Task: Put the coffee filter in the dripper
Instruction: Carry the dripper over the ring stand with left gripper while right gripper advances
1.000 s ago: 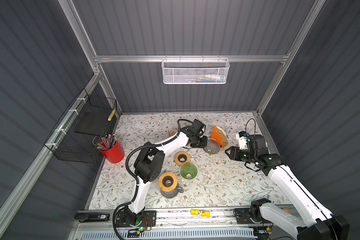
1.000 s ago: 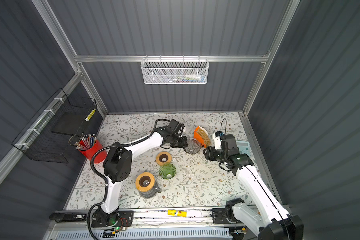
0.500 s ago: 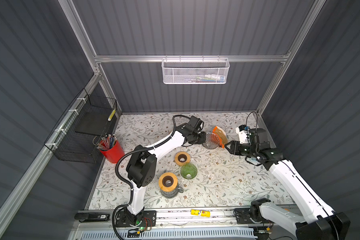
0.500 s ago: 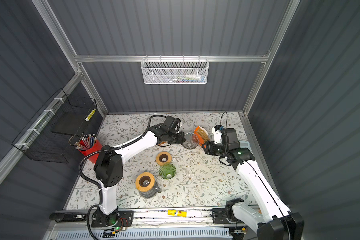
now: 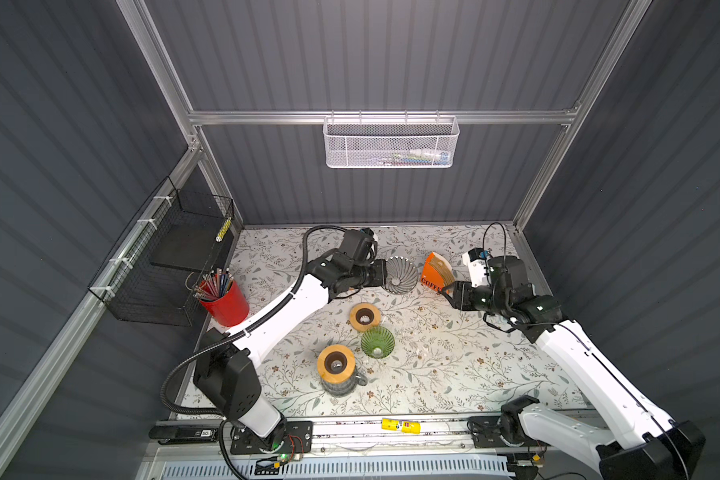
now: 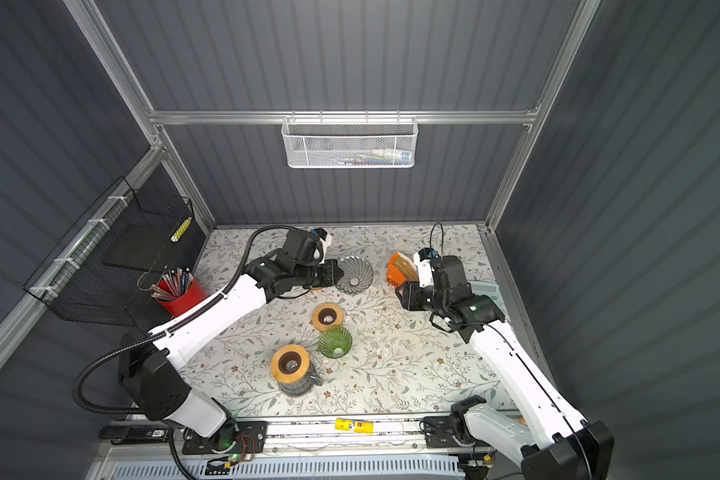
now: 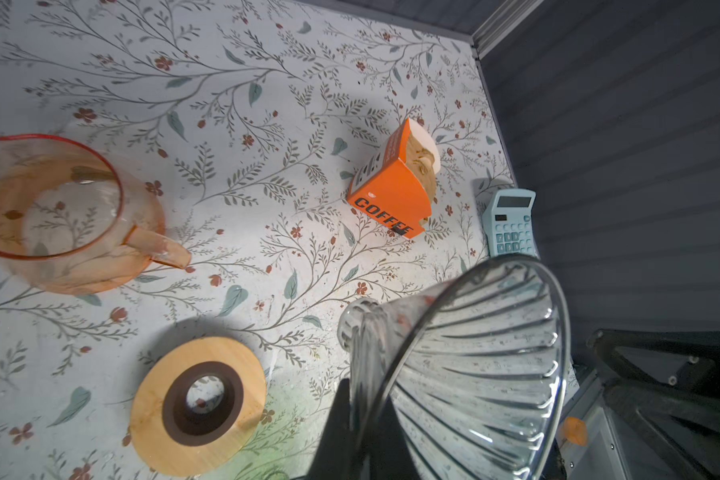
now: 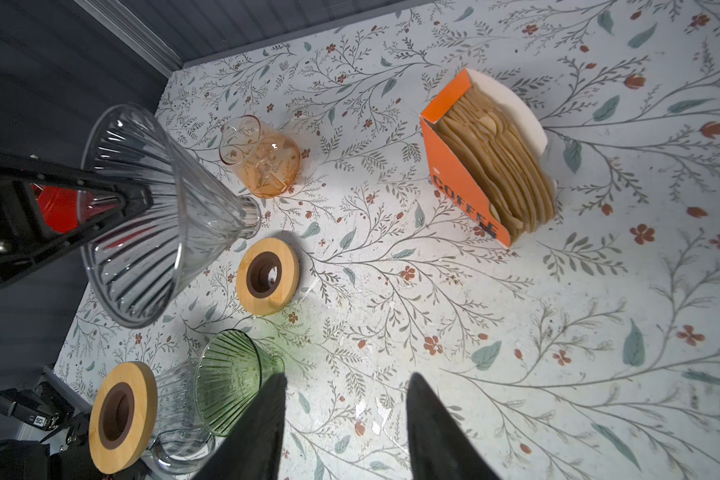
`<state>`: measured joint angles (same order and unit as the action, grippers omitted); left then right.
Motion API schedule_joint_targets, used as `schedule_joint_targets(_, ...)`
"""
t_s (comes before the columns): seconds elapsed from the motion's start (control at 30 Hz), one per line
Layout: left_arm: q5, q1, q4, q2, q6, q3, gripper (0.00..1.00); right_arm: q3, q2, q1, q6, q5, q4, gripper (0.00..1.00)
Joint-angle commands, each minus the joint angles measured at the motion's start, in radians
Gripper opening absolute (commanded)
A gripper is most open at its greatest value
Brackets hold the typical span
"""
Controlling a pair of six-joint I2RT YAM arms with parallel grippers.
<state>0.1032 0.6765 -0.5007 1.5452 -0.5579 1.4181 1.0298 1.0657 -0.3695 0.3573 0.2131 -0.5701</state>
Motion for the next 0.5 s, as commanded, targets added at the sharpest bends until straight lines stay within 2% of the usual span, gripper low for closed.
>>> schedule_joint_targets(0.0,-0.016,-0.018,-0.051,-0.071,0.012,-0.050,0.00,0.094,0.038,-0.037,-0.020,-0.032,-0.050,0.48)
schedule_joint_targets(0.23,-0.067,-0.034,-0.127,-0.202,0.001,-0.119,0.00,0.188,0.140,-0.114,-0.052,-0.055,-0.062,0.48)
schedule_joint_targets(0.47,-0.090,-0.044,-0.279,-0.291,-0.016,-0.122,0.00,0.256,0.201,-0.170,-0.059,-0.069,-0.064,0.48)
